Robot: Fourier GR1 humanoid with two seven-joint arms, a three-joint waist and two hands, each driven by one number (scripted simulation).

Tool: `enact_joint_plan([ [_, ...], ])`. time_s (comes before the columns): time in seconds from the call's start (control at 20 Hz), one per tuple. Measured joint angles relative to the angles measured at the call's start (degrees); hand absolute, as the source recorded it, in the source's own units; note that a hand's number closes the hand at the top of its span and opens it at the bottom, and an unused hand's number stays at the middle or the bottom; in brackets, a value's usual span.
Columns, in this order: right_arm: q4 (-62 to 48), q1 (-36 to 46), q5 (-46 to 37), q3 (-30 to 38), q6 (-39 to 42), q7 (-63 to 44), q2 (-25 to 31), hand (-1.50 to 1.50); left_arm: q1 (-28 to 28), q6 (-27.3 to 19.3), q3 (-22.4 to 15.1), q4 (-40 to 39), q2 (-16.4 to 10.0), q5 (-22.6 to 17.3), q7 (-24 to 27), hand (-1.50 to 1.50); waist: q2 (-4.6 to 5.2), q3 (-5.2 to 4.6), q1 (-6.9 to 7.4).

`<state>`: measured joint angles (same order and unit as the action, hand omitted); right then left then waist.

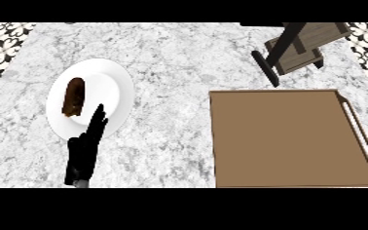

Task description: Pick the tomato from the tray and place it in the tiered basket

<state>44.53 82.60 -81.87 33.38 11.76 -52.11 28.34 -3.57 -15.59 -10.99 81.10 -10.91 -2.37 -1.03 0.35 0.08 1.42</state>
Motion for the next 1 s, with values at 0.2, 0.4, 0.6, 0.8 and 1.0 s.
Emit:
enact_joint_plan([
  [0.2, -2.16, -0.76, 3.83, 4.22, -6.99, 0.18, 0.19, -1.50, -0.10, 0.04, 0.33, -0.47, 0.43, 0.04, 1.22, 0.00, 0.08, 0.04, 0.13],
  [0.4, -3.20, -2.03, 8.37, 8.19, -15.39, 1.32, -1.62, -1.50, 0.25, 0.30, 0.65, -0.74, 0.38, 0.06, 1.12, 0.00, 0.12, 0.13, 0.25],
  [0.6, -2.63, -2.52, 12.51, 10.65, -23.31, 4.28, -2.70, -1.50, 0.55, 0.12, 0.72, -0.89, 0.68, 0.32, 0.56, 0.00, 0.04, 0.15, 0.13],
  [0.8, -0.80, -1.75, 15.41, 11.38, -28.90, 6.43, -2.68, -1.50, 0.53, 0.39, 1.05, -1.40, 0.92, 0.26, 1.36, 0.00, -0.15, 0.13, -0.22],
  [1.0, 2.26, -1.89, 13.68, 9.77, -34.60, 6.38, -0.92, -1.50, 0.62, -0.01, 1.09, -1.24, 0.95, 0.75, 0.56, 0.00, -0.33, 0.07, -0.74],
])
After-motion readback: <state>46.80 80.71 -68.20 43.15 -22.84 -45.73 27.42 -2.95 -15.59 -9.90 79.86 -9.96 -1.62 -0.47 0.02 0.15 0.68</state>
